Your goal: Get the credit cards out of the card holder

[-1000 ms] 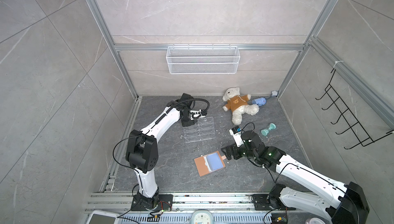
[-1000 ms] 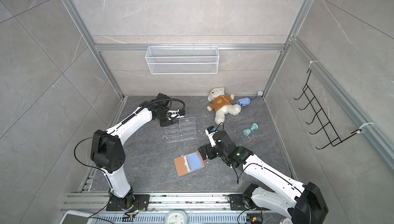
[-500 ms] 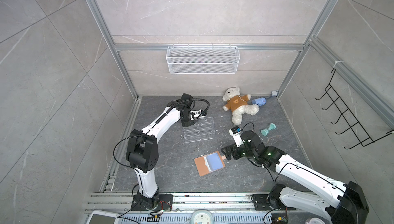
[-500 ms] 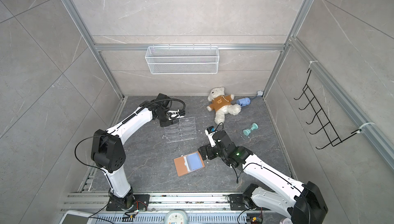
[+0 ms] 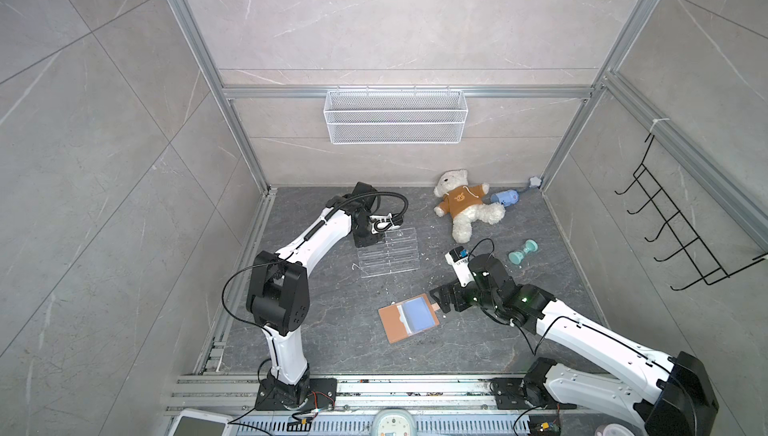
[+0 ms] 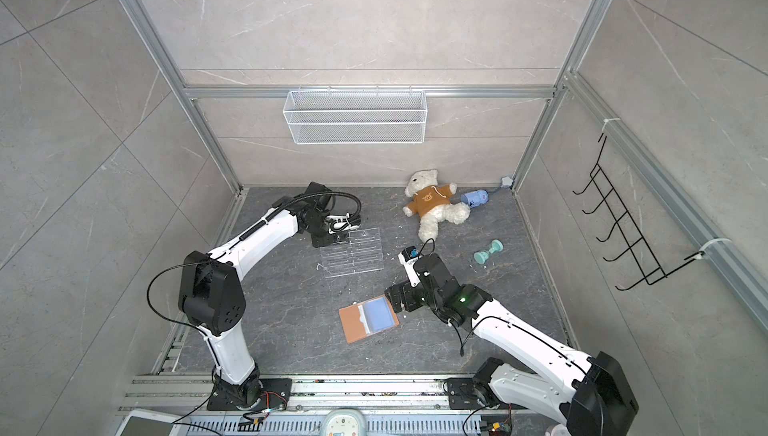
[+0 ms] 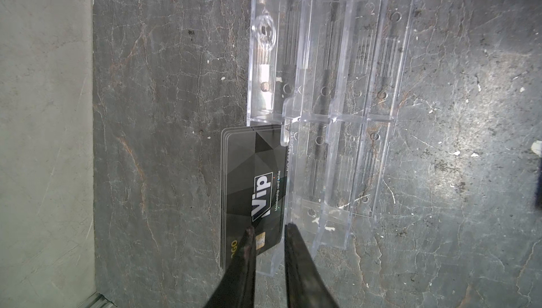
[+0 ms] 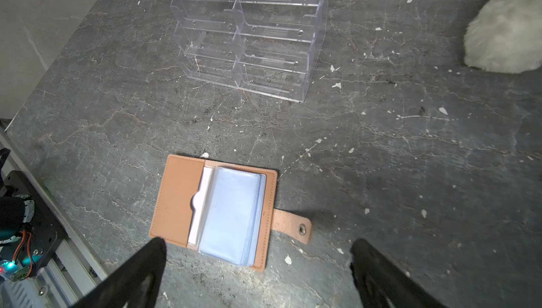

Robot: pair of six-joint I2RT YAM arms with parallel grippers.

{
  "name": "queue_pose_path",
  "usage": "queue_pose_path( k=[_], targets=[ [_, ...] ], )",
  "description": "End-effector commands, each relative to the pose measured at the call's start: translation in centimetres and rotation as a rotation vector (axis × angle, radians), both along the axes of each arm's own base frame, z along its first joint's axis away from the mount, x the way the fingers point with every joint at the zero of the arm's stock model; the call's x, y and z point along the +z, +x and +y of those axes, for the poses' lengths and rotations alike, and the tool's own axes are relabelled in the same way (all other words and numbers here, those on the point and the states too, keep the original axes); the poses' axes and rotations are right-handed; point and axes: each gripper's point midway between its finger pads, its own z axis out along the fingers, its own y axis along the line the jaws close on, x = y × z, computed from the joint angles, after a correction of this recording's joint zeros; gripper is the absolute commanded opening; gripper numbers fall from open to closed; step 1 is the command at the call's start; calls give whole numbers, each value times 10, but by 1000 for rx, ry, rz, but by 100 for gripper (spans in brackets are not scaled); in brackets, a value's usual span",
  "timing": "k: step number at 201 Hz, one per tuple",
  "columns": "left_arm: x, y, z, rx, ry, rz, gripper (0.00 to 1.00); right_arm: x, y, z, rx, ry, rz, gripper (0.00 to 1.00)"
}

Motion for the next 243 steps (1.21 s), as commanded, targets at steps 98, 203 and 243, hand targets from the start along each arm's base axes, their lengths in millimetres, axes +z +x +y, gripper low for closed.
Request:
queue_pose_path(
  k=[98, 203, 243],
  targets=[
    [108, 32, -5, 240, -289, -307, 38, 16, 4, 4, 16, 22, -42, 100],
    [216, -24, 12, 416, -735, -466, 68, 21, 2, -6, -27, 27, -57, 100],
    [237, -53, 31, 486, -845, -495, 70, 26, 0, -10, -41, 37, -66, 100]
  ],
)
